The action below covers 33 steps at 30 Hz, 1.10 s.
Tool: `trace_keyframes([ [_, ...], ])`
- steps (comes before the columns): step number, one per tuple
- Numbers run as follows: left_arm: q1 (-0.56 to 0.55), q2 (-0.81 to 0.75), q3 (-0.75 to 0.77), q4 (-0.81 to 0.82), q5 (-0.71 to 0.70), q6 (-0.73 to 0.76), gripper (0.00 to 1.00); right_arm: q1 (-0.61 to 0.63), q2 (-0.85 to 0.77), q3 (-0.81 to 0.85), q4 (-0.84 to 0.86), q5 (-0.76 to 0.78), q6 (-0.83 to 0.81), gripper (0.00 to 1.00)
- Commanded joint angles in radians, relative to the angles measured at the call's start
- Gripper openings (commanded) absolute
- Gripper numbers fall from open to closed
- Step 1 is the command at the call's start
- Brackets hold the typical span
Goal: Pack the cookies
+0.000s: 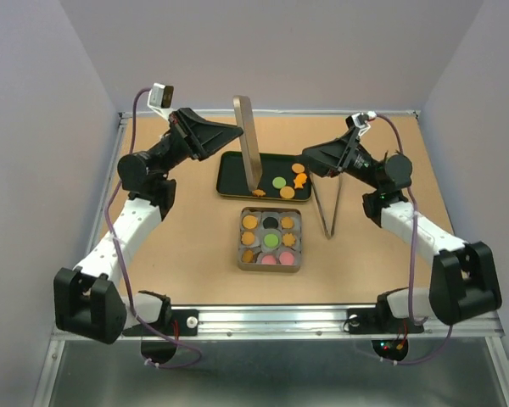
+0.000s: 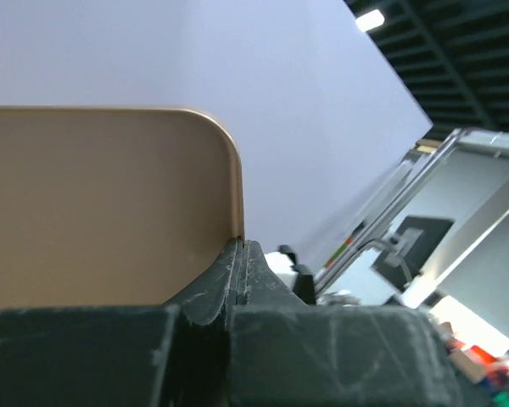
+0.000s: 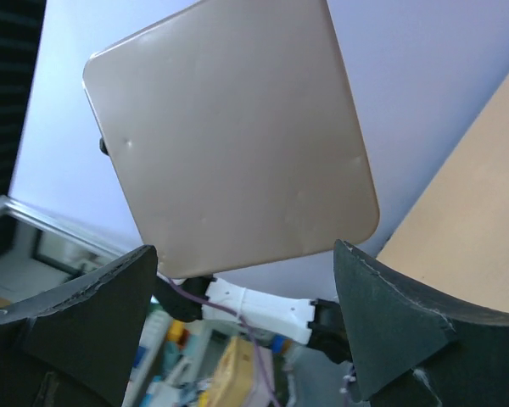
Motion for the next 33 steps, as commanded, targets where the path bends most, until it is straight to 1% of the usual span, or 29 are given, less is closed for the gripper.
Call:
trace_keyframes([
  [1,0.013,0.08,-0.013,0.883,-0.073,-0.311,0.0,-0.003,0.121,-0.06,0.54,0.018,0.283,0.89],
  [2,0.015,0.097,-0.018,0.882,-0.096,-0.317,0.0,-0.003,0.185,-0.057,0.617,0.024,0.352,0.9],
  [3,0.013,0.097,-0.022,0.882,-0.106,-0.313,0.0,-0.003,0.218,-0.053,0.682,0.039,0.388,0.9],
  [4,0.013,0.097,-0.023,0.882,-0.11,-0.308,0.0,-0.002,0.247,-0.048,0.799,0.052,0.426,0.91],
  [5,0.013,0.094,-0.018,0.882,-0.112,-0.305,0.0,-0.002,0.28,-0.027,0.837,0.058,0.476,0.93],
  [11,0.013,0.099,0.014,0.881,-0.115,-0.325,0.0,0.036,0.351,0.049,0.834,0.055,0.446,0.93],
  [16,0.012,0.091,0.05,0.881,-0.133,-0.328,0.0,0.09,0.387,0.096,0.836,0.095,0.44,0.94],
  [20,0.013,0.085,0.042,0.881,-0.181,-0.324,0.0,0.125,0.414,0.171,0.834,0.107,0.462,0.94],
  [24,0.01,0.097,0.085,0.881,-0.212,-0.331,0.0,0.133,0.445,0.207,0.808,0.112,0.456,0.94],
  [28,0.01,0.109,0.135,0.881,-0.221,-0.342,0.0,0.145,0.488,0.234,0.836,0.13,0.48,0.94],
  [33,0.01,0.105,0.168,0.867,-0.222,-0.351,0.0,0.153,0.491,0.256,0.803,0.13,0.454,0.94],
])
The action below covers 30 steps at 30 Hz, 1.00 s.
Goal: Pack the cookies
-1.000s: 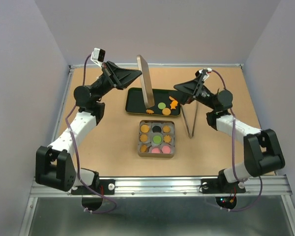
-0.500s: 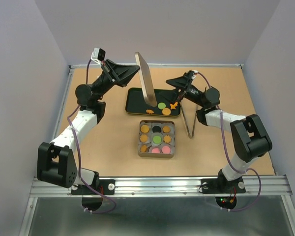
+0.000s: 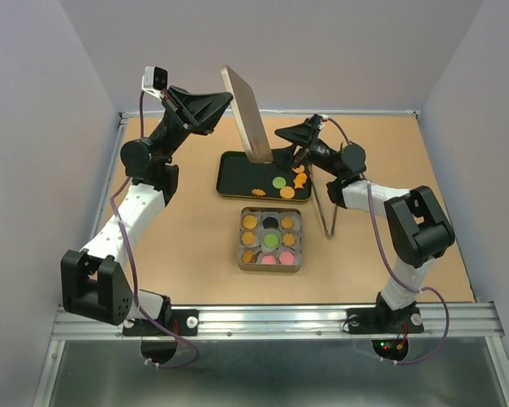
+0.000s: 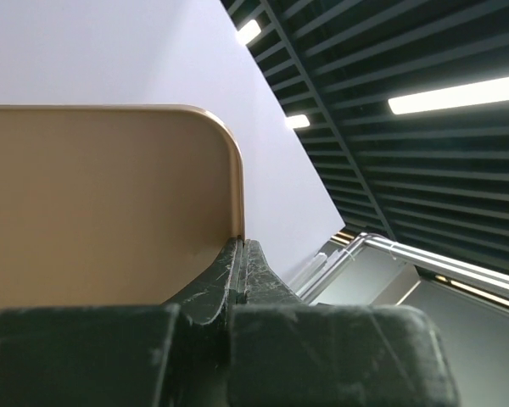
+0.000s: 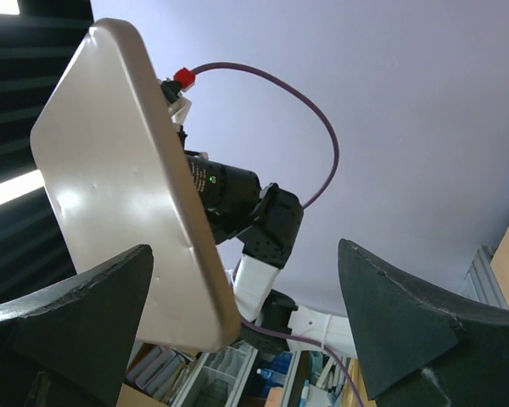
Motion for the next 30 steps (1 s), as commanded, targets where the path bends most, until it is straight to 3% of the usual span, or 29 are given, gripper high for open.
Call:
trace_keyframes([
  [1,-0.001,-0.033,0.059,0.804,-0.015,-0.008,0.0,0.013,-0.006,0.069,0.492,0.021,-0.003,0.94],
  [9,-0.001,-0.048,-0.019,0.819,-0.021,0.009,0.0,0.039,-0.026,0.157,0.524,0.057,0.055,0.94],
  [12,0.0,-0.045,-0.03,0.822,-0.026,0.012,0.0,0.056,-0.024,0.209,0.526,0.06,0.084,0.88],
  [15,0.0,-0.045,-0.038,0.824,-0.024,0.016,0.0,0.064,-0.035,0.239,0.526,0.055,0.089,0.74],
  [16,-0.001,-0.045,-0.042,0.824,-0.026,0.015,0.0,0.066,-0.038,0.244,0.524,0.058,0.093,0.64],
  [25,0.0,-0.045,-0.084,0.824,-0.02,0.01,0.0,0.069,-0.093,0.232,0.524,0.089,0.129,0.14],
  [30,0.003,-0.034,-0.114,0.825,-0.019,0.006,0.0,0.07,-0.133,0.259,0.526,0.101,0.162,0.09],
])
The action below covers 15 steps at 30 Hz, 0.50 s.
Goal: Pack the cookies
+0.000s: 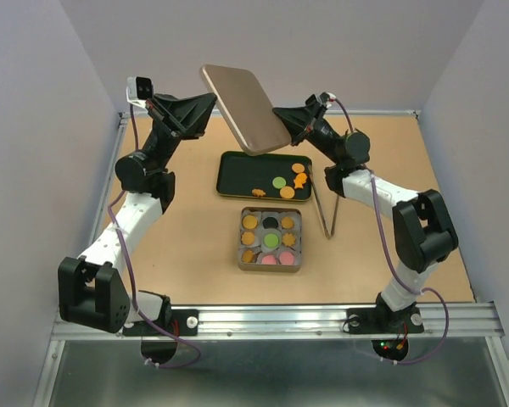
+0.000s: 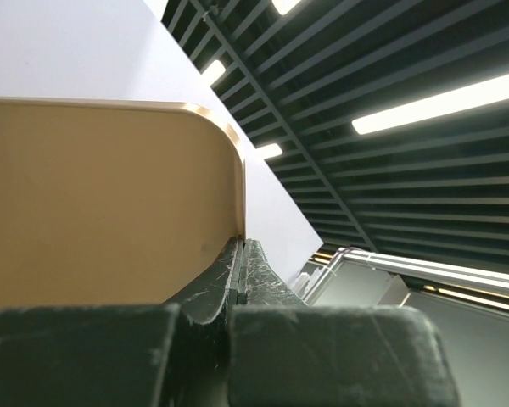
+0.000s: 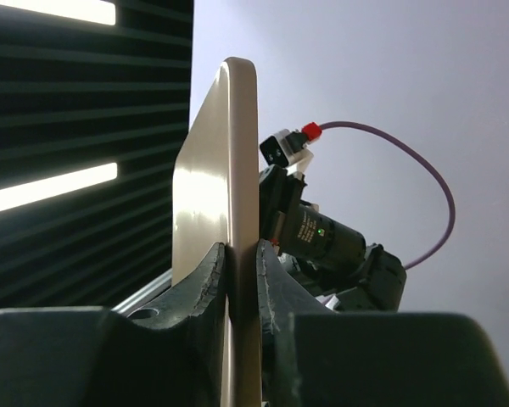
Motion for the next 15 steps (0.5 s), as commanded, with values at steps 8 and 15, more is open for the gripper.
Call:
trace_keyframes([
  [8,-0.013,0.027,-0.076,0.705,0.098,0.03,0.0,0.034,-0.158,0.149,0.555,0.003,0.135,0.09],
  [15,-0.004,0.037,-0.161,0.704,0.152,0.047,0.0,0.031,-0.215,0.087,0.551,-0.008,0.074,0.01],
])
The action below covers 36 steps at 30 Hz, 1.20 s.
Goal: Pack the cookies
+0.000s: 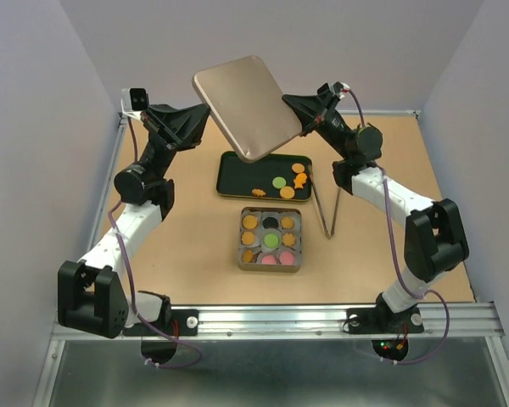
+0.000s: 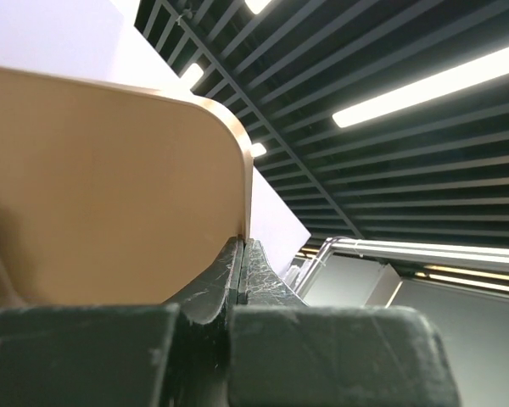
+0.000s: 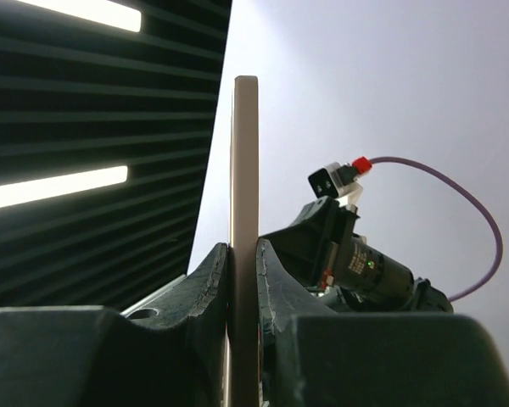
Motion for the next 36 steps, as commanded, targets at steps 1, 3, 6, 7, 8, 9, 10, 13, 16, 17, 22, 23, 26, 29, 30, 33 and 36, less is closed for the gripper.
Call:
trace_keyframes([
  [1,-0.001,0.044,-0.091,0.575,0.188,0.064,0.0,0.046,-0.132,0.034,0.592,-0.064,0.066,0.01],
  [3,0.003,0.05,-0.125,0.563,0.203,0.061,0.04,0.046,-0.178,0.008,0.504,-0.083,-0.017,0.01],
  [6,0.006,0.061,-0.159,0.563,0.214,0.057,0.05,0.046,-0.211,0.005,0.433,-0.109,-0.083,0.01],
  [7,0.005,0.066,-0.165,0.565,0.217,0.057,0.05,0.046,-0.209,0.009,0.428,-0.113,-0.088,0.01],
  [8,0.006,0.069,-0.18,0.565,0.228,0.06,0.05,0.046,-0.211,0.015,0.426,-0.117,-0.094,0.01],
  [9,0.01,0.07,-0.188,0.565,0.232,0.06,0.05,0.045,-0.215,0.012,0.417,-0.115,-0.102,0.01],
  [10,0.011,0.07,-0.196,0.565,0.236,0.06,0.05,0.045,-0.22,0.008,0.391,-0.114,-0.111,0.01],
  [13,0.028,0.07,-0.232,0.566,0.245,0.072,0.05,0.037,-0.266,-0.026,0.287,-0.112,-0.189,0.01],
  [16,0.037,0.069,-0.266,0.566,0.245,0.08,0.05,0.035,-0.301,-0.046,0.188,-0.136,-0.275,0.01],
  [17,0.039,0.07,-0.271,0.566,0.245,0.081,0.05,0.035,-0.307,-0.049,0.163,-0.141,-0.293,0.01],
  [22,0.04,0.092,-0.282,0.566,0.259,0.097,0.05,0.035,-0.369,-0.15,0.02,-0.15,-0.413,0.01],
  [23,0.04,0.098,-0.283,0.566,0.263,0.1,0.05,0.035,-0.396,-0.173,0.002,-0.135,-0.425,0.01],
  [26,0.049,0.104,-0.297,0.565,0.274,0.11,0.04,0.034,-0.451,-0.268,-0.189,-0.047,-0.508,0.01],
  [29,0.081,0.096,-0.337,0.525,0.283,0.136,0.02,0.035,-0.553,-0.333,-0.506,0.111,-0.637,0.01],
  [30,0.091,0.081,-0.349,0.507,0.292,0.15,0.02,0.034,-0.58,-0.369,-0.576,0.161,-0.664,0.01],
  [33,0.129,0.02,-0.403,0.34,0.314,0.259,0.01,0.035,-0.703,-0.447,-0.817,0.38,-0.698,0.01],
  [36,0.141,-0.083,-0.392,-0.028,0.326,0.427,0.01,0.034,-0.79,-0.491,-0.888,0.5,-0.691,0.01],
])
